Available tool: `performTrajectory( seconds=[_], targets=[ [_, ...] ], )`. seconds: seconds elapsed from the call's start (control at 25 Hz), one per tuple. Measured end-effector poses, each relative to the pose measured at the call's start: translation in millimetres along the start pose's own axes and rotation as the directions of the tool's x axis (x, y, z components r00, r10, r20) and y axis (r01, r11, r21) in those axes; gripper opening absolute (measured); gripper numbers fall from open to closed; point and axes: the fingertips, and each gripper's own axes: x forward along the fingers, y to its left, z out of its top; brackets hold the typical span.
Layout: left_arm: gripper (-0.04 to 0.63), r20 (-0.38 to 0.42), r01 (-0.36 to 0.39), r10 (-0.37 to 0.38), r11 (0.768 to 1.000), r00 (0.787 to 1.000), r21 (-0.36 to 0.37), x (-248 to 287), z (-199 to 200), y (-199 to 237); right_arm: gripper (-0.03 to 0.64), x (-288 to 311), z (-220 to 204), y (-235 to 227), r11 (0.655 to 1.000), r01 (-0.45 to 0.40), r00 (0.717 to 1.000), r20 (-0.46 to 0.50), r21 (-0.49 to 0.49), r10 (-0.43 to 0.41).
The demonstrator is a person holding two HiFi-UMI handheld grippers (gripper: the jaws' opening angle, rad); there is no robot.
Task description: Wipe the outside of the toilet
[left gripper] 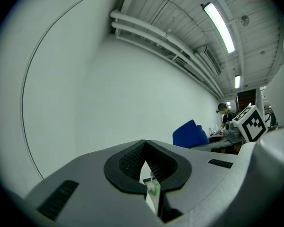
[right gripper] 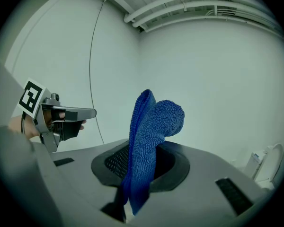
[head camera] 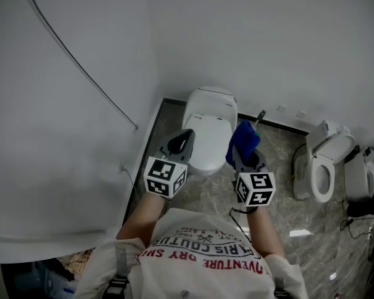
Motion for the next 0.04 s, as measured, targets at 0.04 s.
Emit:
performTrajectory(
  seconds=[0.04],
  targets=[
    [0.008, -0.001, -0.001, 0.001, 1.000, 1.000, 0.002, 1.5, 0.2, 0.5, 0.077, 0.9, 0.8, -1.6, 1.000, 0.002, 1.000, 0.001, -0.003, -0.002]
  ],
)
